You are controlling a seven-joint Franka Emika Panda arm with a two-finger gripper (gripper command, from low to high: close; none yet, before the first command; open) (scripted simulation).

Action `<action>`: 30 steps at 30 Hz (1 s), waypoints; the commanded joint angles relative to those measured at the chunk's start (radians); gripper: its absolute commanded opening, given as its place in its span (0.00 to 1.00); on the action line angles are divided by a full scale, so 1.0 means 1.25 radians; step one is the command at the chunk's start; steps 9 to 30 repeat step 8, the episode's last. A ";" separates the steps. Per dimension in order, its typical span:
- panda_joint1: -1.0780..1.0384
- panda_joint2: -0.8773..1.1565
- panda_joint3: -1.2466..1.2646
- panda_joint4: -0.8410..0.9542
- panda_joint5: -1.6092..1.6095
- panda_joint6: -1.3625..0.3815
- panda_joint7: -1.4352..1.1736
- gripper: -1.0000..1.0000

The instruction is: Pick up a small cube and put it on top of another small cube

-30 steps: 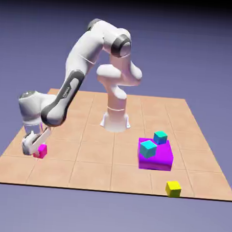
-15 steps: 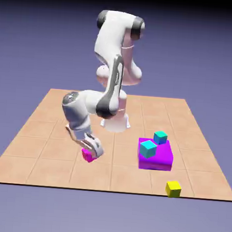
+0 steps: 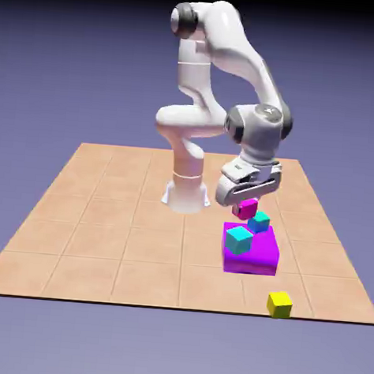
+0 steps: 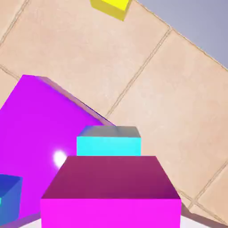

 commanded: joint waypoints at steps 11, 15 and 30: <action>-0.001 0.039 -0.001 -0.021 -0.013 0.059 0.009 1.00; -0.001 0.039 -0.001 -0.021 -0.013 0.059 0.009 1.00; -0.001 0.039 -0.001 -0.021 -0.013 0.059 0.009 1.00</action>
